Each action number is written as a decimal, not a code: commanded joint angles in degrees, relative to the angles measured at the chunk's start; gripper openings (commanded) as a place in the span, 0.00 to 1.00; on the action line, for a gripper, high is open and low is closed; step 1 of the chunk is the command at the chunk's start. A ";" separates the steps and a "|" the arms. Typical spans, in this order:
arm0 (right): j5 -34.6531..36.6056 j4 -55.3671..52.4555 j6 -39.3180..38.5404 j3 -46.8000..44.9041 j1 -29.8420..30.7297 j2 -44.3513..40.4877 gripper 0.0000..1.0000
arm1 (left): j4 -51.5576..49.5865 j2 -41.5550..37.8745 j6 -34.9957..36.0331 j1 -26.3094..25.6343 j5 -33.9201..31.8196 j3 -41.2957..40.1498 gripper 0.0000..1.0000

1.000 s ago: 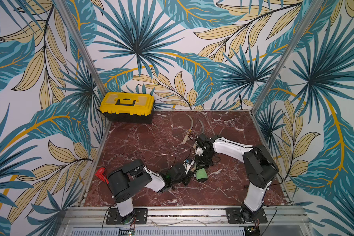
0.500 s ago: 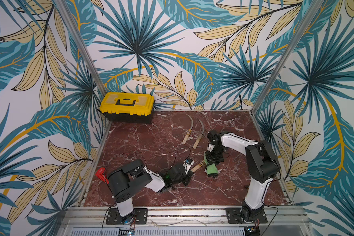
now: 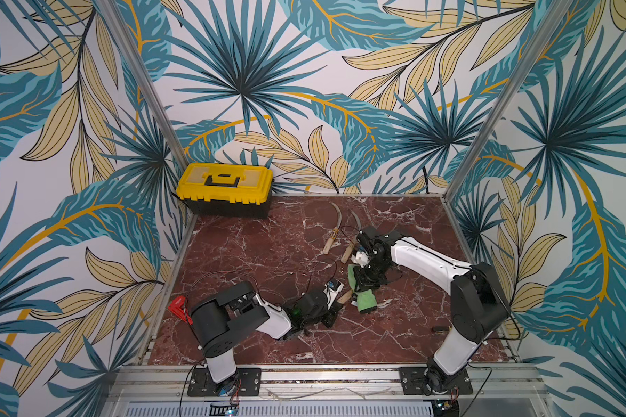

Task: Wipe small sickles with rags
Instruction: Wipe the small sickle at the center of the board.

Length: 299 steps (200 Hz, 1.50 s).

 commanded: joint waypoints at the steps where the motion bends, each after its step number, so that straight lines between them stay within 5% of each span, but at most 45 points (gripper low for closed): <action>1: -5.53 3.30 0.46 -2.06 0.15 5.00 0.04 | -4.41 1.83 -0.15 0.00 1.71 -1.05 0.00; 61: -5.44 4.09 -0.19 -3.12 -0.67 11.82 0.04 | -3.59 1.82 -0.52 0.04 1.61 -1.31 0.00; 124: 9.79 -1.66 -0.93 -0.60 -5.69 12.34 0.04 | -3.59 2.94 -0.19 0.00 1.79 -1.48 0.00; 205: 19.06 -4.91 -0.95 4.90 -10.59 10.28 0.04 | -3.50 3.58 -0.34 0.01 1.99 -1.48 0.00; 249: 18.43 -9.02 0.42 5.49 -5.85 3.22 0.03 | -3.24 2.89 -0.17 0.01 2.06 -1.26 0.00; 299: 7.78 -0.07 5.97 0.27 0.87 1.43 0.04 | -2.63 2.56 -0.22 -0.08 2.63 -1.04 0.00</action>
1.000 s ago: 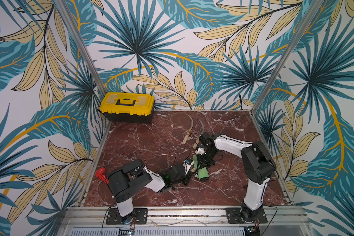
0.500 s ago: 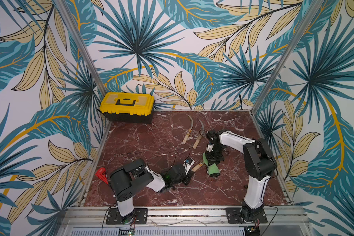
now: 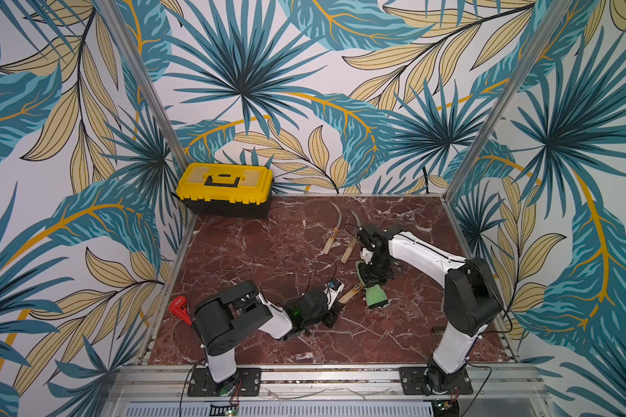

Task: Wipe small sickles with rags
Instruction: Wipe the small sickle at the center of the board.

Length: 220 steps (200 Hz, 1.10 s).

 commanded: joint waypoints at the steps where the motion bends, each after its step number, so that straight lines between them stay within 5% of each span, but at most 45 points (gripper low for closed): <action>1: -5.53 4.86 4.17 -3.78 1.67 0.44 0.04 | -5.29 1.19 -0.24 -0.13 2.05 -1.04 0.00; 84: -5.27 10.41 5.03 -3.71 0.83 11.00 0.04 | -5.33 0.70 -0.03 -0.14 2.05 -2.22 0.00; 127: 1.06 5.21 1.66 -1.56 -4.27 11.52 0.04 | -5.41 0.42 -0.05 -0.13 1.63 -2.97 0.00; 220: 2.41 0.89 -3.54 2.40 -12.28 9.01 0.04 | -5.62 -0.96 -0.48 -0.11 2.51 -4.16 0.05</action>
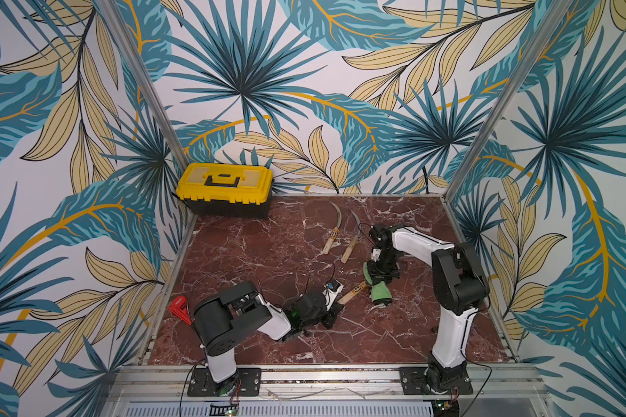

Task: Wipe small sickles with rags
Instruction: Wipe the small sickle at the center of the board.

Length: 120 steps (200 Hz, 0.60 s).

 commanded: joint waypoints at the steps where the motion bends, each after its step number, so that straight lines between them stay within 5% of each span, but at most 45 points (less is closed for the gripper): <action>1: 3.19 -0.32 -1.23 0.46 -0.74 -2.03 0.04 | -7.05 -0.49 -0.56 -0.12 1.88 -2.63 0.06; 35: 2.84 -1.54 -1.27 -2.43 -0.75 -9.87 0.06 | -7.98 -1.99 -1.18 -0.06 2.84 -2.65 0.31; 120: 3.62 0.66 0.37 -14.26 -2.75 -22.08 0.08 | -12.80 -8.88 0.80 -0.22 2.96 -0.47 0.36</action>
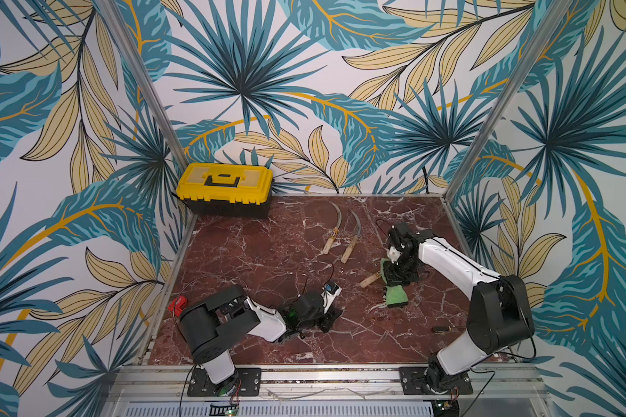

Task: Wipe small sickles with rags
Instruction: Wipe the small sickle at the center of the board.

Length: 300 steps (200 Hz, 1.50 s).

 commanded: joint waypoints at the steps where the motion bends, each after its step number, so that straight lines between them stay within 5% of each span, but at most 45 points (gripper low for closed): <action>1: 0.19 0.51 0.99 -2.09 -0.39 -1.25 0.08 | -4.85 -2.95 1.25 -0.11 0.33 0.76 0.36; 67: 6.15 -3.98 1.47 -0.02 -4.43 -4.63 0.09 | -18.85 -5.12 8.41 0.01 1.70 15.08 0.40; 108: 12.28 -3.88 2.82 -1.16 -9.62 -2.31 0.12 | -27.60 5.10 12.83 1.58 7.75 30.91 0.41; 187: 12.26 -2.10 2.53 -1.39 -13.73 -1.76 0.13 | -39.85 22.01 19.56 3.44 9.88 54.59 0.41; 243: 12.68 -0.04 1.43 -3.07 -15.55 0.29 0.15 | -45.59 30.11 22.07 3.55 9.59 65.66 0.41; 300: 11.31 1.26 0.78 -2.54 -16.56 0.61 0.17 | -47.72 33.80 22.96 3.71 7.95 68.53 0.41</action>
